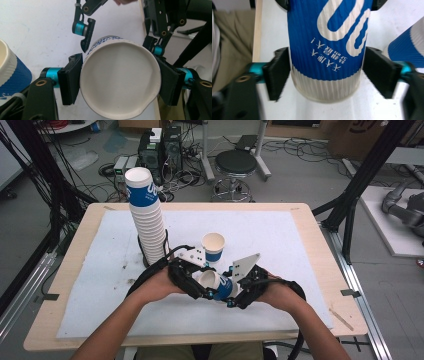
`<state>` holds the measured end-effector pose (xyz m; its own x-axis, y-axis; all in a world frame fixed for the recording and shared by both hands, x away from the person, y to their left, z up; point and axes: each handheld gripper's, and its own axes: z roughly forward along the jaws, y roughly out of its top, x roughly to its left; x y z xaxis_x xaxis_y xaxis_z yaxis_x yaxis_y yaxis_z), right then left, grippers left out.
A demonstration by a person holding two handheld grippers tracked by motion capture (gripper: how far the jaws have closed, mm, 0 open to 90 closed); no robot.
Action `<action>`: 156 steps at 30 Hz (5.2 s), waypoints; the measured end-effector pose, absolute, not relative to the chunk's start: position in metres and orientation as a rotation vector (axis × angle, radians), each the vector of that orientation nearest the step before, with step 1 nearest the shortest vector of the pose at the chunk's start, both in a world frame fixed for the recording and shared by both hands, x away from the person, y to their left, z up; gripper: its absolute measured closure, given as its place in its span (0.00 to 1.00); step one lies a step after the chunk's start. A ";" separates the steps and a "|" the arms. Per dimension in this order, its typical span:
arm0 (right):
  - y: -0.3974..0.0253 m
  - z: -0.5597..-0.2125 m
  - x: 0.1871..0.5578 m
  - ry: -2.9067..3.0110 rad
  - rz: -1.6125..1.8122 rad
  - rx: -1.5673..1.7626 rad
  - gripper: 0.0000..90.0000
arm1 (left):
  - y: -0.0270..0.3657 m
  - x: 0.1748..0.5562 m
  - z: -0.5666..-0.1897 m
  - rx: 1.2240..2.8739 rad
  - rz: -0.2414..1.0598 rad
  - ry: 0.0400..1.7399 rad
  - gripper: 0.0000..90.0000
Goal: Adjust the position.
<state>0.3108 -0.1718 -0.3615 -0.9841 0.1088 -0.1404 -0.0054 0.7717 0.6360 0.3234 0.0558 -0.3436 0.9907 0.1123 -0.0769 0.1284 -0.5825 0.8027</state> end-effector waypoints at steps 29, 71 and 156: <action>-0.228 -0.369 0.305 2.421 1.613 0.447 0.22 | 0.097 0.320 -0.379 1.843 0.048 0.283 0.33; -0.218 -0.396 0.304 2.565 1.728 0.399 0.19 | 0.093 0.311 -0.383 1.691 -0.050 0.174 0.34; -0.166 -0.335 0.307 2.854 0.750 -0.032 0.34 | 0.035 0.322 -0.362 2.381 -0.015 0.098 0.33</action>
<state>0.3074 -0.1658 -0.3347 -0.9816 0.0271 -0.1890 -0.0694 0.8716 0.4853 0.3218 0.0352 -0.3617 0.9970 0.0668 -0.0392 0.0755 -0.7230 0.6868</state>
